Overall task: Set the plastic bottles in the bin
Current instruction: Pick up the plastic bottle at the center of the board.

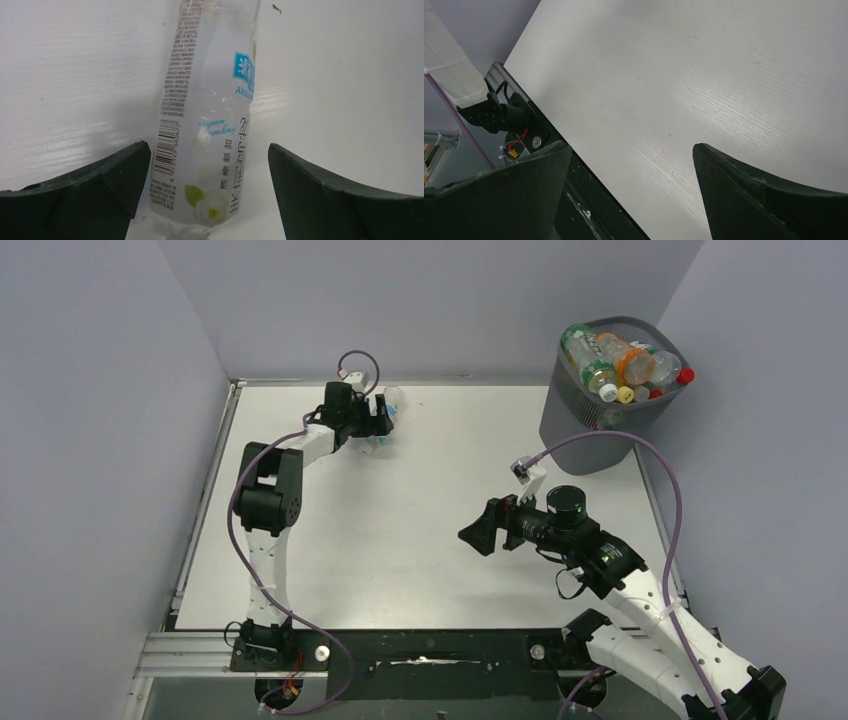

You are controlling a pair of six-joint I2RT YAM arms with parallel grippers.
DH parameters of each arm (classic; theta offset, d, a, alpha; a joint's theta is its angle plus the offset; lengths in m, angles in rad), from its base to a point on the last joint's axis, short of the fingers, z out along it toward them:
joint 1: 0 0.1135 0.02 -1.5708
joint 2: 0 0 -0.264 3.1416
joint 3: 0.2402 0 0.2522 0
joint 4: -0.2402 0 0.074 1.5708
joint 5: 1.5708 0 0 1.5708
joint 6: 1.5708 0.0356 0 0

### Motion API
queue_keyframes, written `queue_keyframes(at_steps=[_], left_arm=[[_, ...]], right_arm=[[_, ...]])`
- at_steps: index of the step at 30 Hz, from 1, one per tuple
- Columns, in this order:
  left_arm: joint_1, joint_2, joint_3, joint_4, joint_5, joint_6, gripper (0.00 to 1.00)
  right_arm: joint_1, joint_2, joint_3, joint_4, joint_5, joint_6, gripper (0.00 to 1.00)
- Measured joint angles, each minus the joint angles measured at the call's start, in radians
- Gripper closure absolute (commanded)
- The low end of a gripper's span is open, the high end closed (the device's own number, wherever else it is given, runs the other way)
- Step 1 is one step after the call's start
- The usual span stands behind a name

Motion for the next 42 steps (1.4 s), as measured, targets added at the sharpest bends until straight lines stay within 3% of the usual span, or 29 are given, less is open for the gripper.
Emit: queue_keyframes(at_steps=[34, 42], left_arm=[[-0.053, -0.046, 0.035, -0.079, -0.103, 0.040, 0.12], [-0.072, -0.008, 0.066, -0.130, -0.174, 0.054, 0.29]], right_arm=[[0.049, 0.010, -0.012, 0.023, 0.038, 0.015, 0.01], [0.055, 0.017, -0.012, 0.025, 0.042, 0.015, 0.00]])
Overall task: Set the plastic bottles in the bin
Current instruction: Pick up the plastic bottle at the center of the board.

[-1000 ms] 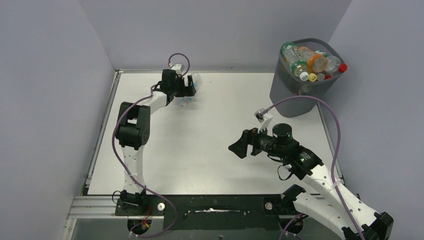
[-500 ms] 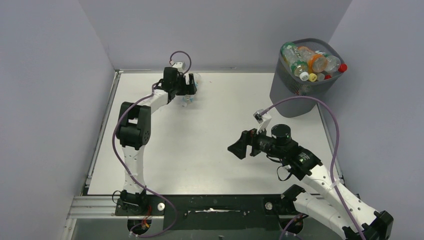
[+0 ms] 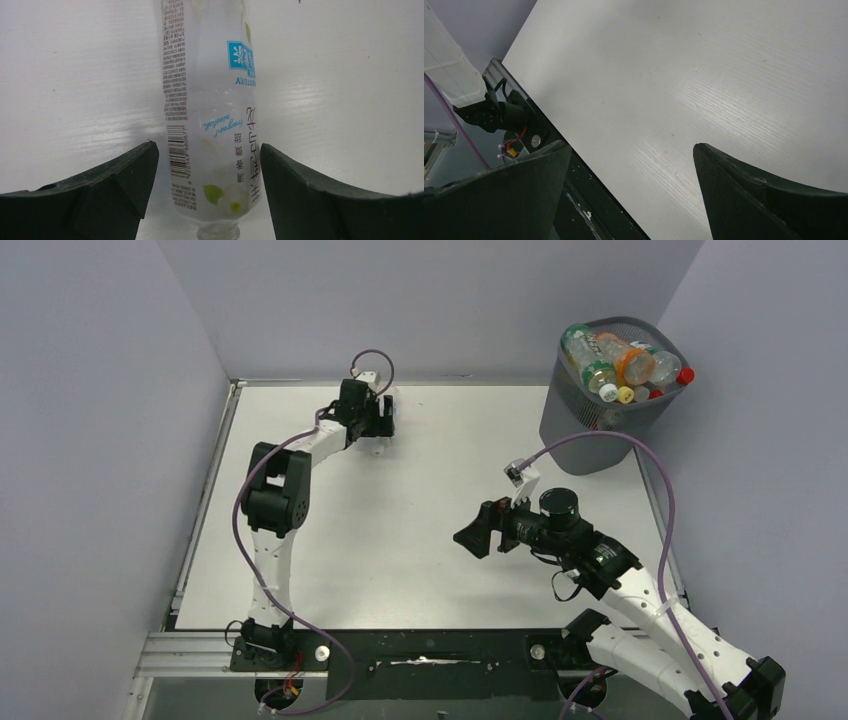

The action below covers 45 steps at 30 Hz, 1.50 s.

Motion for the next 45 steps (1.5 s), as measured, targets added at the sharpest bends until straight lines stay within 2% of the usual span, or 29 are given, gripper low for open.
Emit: queue_keyframes(at_steps=[6, 11, 23, 37, 45], left_arm=[[0.001, 0.028, 0.027, -0.025, -0.021, 0.007, 0.50], [0.001, 0.028, 0.029, -0.032, -0.028, 0.008, 0.55], [-0.008, -0.011, -0.001, -0.069, 0.041, -0.032, 0.57], [-0.052, -0.235, -0.141, -0.112, 0.246, -0.159, 0.57], [-0.075, -0.351, -0.255, -0.101, 0.419, -0.235, 0.57]], right_arm=[[0.001, 0.005, 0.000, 0.005, 0.003, 0.000, 0.00], [0.013, 0.012, 0.000, 0.011, 0.005, 0.001, 0.00], [0.020, 0.012, -0.001, 0.029, 0.013, 0.009, 0.01], [0.040, 0.048, -0.001, 0.037, 0.024, 0.026, 0.00], [0.052, 0.049, -0.001, 0.041, 0.042, 0.039, 0.02]])
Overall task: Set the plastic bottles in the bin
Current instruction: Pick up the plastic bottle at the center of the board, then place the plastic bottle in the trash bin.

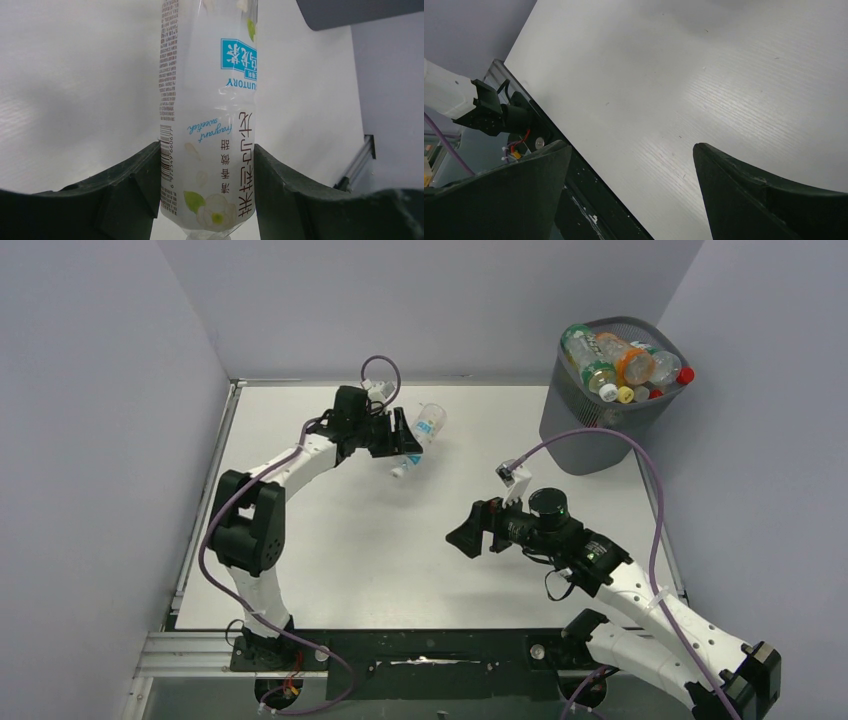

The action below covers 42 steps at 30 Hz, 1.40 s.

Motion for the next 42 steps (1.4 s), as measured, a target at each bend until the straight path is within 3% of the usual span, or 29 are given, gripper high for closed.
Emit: queue_keyframes(at_steps=[7, 10, 16, 22, 29, 32, 42], left_arm=[[-0.030, -0.067, -0.114, 0.050, 0.171, -0.087, 0.57], [-0.045, -0.083, -0.151, 0.146, 0.264, -0.150, 0.57], [-0.063, -0.116, -0.256, 0.418, 0.426, -0.314, 0.57], [-0.068, -0.137, -0.379, 0.810, 0.550, -0.581, 0.57], [-0.077, -0.119, -0.430, 1.449, 0.607, -1.061, 0.57], [-0.090, -0.091, -0.425, 1.613, 0.609, -1.223, 0.57], [-0.148, -0.050, -0.424, 1.701, 0.619, -1.381, 0.57]], right_arm=[[0.001, 0.000, 0.022, -0.021, 0.029, 0.008, 0.02], [0.001, 0.002, 0.100, -0.076, 0.077, 0.000, 0.02], [-0.013, 0.010, 0.333, -0.153, 0.203, -0.004, 0.02], [-0.103, 0.031, 0.465, -0.191, 0.246, 0.019, 0.02], [-0.284, 0.079, 0.531, -0.200, 0.145, 0.058, 0.02], [-0.308, 0.095, 0.537, -0.183, 0.087, 0.071, 0.02], [-0.356, 0.122, 0.518, -0.042, -0.105, 0.116, 0.02]])
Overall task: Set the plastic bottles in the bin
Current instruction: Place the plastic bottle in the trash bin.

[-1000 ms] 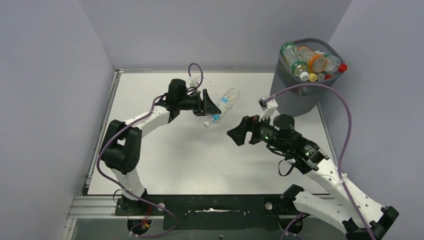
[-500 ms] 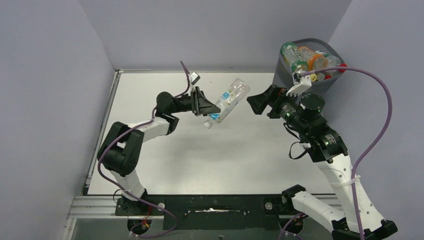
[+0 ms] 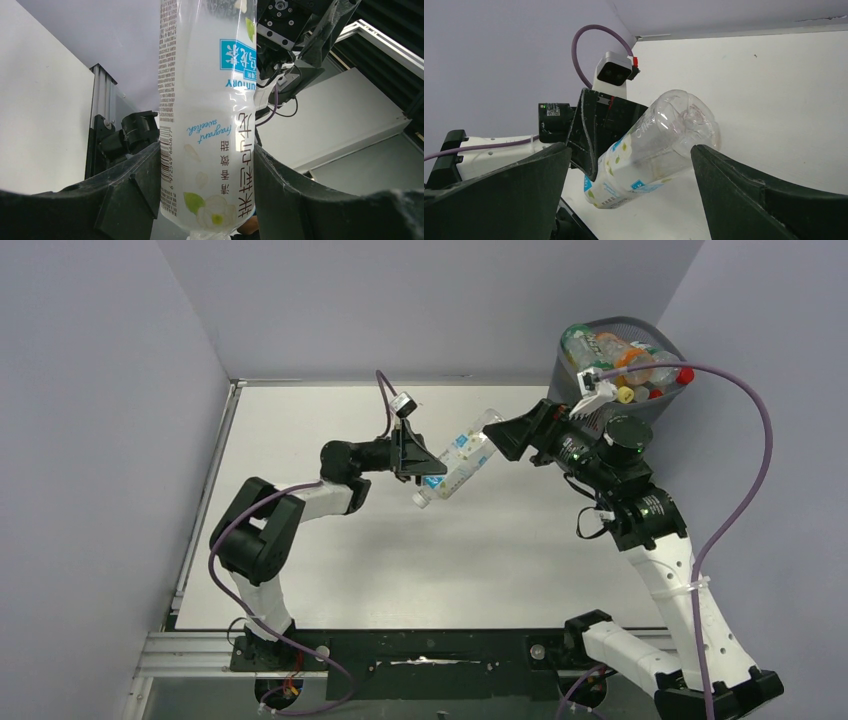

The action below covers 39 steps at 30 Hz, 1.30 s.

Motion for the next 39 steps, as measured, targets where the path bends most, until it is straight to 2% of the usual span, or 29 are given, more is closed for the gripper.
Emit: queue_keyframes(at_steps=[14, 22, 23, 28, 34, 36, 37, 38, 39], left_arm=[[-0.012, 0.013, 0.047, 0.001, 0.000, -0.022, 0.56], [-0.045, 0.021, 0.054, 0.000, 0.000, -0.022, 0.56], [-0.054, 0.024, 0.054, 0.001, 0.002, -0.022, 0.56], [-0.101, 0.035, 0.055, 0.003, 0.010, -0.021, 0.56], [-0.099, 0.060, 0.094, 0.014, 0.020, -0.018, 0.54], [-0.099, 0.068, 0.105, 0.015, 0.023, -0.018, 0.47], [-0.099, 0.071, 0.110, 0.015, 0.026, -0.018, 0.27], [-0.098, 0.075, 0.114, 0.015, 0.029, -0.019, 0.20], [-0.095, 0.079, 0.118, 0.015, 0.030, -0.020, 0.19]], right_arm=[[-0.087, 0.026, -0.023, -0.006, -0.062, 0.024, 0.02], [-0.127, 0.039, -0.154, 0.153, -0.174, 0.116, 0.01], [-0.128, 0.043, -0.159, 0.170, -0.185, 0.124, 0.03], [-0.129, 0.062, -0.171, 0.237, -0.228, 0.151, 0.33], [-0.145, 0.055, -0.172, 0.242, -0.230, 0.147, 0.43], [-0.150, 0.051, -0.172, 0.237, -0.230, 0.139, 0.44], [-0.151, 0.051, -0.172, 0.235, -0.230, 0.135, 0.44], [-0.151, 0.051, -0.170, 0.230, -0.227, 0.131, 0.43], [-0.151, 0.051, -0.163, 0.215, -0.224, 0.124, 0.43]])
